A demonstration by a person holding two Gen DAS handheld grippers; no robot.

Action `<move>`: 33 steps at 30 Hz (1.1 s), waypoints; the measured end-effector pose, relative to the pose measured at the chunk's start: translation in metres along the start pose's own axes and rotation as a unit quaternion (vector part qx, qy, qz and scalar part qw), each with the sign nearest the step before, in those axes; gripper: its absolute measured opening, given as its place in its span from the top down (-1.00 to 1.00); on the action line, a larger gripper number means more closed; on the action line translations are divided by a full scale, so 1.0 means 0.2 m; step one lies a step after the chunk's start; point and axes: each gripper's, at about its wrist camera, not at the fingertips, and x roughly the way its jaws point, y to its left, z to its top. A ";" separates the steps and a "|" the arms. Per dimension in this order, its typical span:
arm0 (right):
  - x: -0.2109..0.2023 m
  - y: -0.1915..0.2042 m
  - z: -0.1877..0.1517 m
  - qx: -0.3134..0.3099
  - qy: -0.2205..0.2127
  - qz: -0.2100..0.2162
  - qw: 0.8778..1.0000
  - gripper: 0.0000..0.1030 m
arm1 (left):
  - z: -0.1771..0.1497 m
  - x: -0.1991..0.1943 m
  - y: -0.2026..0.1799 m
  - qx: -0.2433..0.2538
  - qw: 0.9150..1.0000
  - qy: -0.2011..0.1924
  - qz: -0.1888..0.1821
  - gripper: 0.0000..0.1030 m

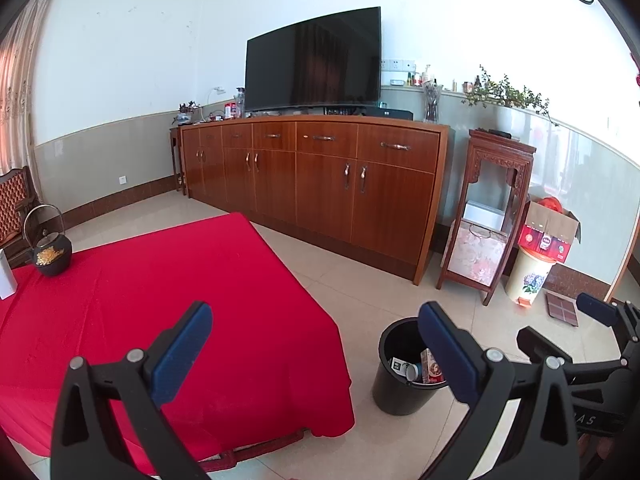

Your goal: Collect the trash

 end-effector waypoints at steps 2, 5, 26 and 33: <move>0.00 -0.01 0.00 0.003 0.001 -0.001 1.000 -1.00 | 0.00 -0.01 0.00 0.001 1.000 0.000 0.000 -1.00; 0.00 -0.02 0.00 0.006 0.001 -0.004 1.000 -1.00 | 0.00 0.00 -0.01 0.003 1.000 0.001 -0.004 -1.00; 0.01 -0.03 -0.01 0.013 0.003 -0.007 1.000 -1.00 | 0.00 -0.01 0.00 0.005 1.000 0.005 -0.012 -1.00; 0.01 -0.03 -0.02 0.012 0.005 -0.008 1.000 -1.00 | 0.00 -0.02 -0.02 0.007 1.000 0.007 -0.016 -1.00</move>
